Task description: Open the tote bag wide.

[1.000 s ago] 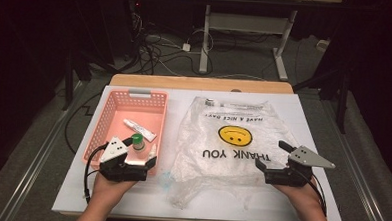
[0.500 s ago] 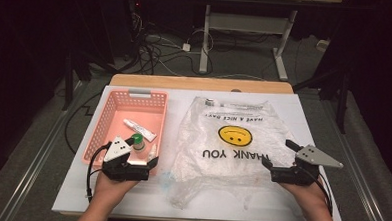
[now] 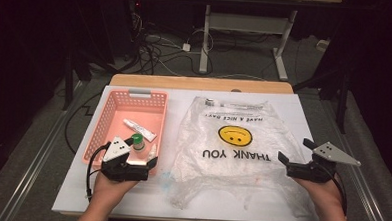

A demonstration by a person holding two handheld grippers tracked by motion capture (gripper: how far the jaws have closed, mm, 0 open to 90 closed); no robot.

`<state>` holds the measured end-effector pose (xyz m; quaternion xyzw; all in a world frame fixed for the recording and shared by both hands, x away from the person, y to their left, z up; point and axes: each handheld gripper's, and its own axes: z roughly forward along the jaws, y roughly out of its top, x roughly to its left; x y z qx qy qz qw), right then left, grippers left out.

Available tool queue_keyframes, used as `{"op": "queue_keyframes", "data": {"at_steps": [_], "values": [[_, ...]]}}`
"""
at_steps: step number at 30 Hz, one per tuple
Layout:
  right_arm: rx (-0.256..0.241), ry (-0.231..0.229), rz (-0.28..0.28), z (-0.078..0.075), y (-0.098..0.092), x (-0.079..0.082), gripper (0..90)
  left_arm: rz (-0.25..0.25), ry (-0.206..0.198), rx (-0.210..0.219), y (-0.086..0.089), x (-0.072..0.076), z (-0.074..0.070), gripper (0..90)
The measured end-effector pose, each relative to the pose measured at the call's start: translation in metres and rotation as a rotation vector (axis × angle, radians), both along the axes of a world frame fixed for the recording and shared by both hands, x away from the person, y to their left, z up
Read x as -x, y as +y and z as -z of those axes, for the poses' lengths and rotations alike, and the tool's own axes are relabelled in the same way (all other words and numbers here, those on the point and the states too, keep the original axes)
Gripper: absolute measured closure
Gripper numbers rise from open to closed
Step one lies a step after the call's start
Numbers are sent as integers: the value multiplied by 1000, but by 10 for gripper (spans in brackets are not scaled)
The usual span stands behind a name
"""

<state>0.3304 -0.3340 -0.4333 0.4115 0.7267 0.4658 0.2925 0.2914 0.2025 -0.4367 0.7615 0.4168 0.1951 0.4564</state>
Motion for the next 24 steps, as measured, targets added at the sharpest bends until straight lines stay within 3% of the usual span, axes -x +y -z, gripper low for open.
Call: {"op": "queue_keyframes", "data": {"at_steps": [10, 16, 19, 24], "values": [[-7, 25, 37, 5, -13, -4, 2, 19, 8, -10, -2, -1, 0, 0], [-4, 42, 51, 10, -18, -8, 2, 17, 29, 26, 0, 0, -4, 0], [34, 54, 58, 13, -19, -17, 2, 22, 36, 36, 1, 1, -5, 0], [26, 95, 86, 16, -26, -42, 2, 21, 36, 42, 2, 0, -5, 0]]}}
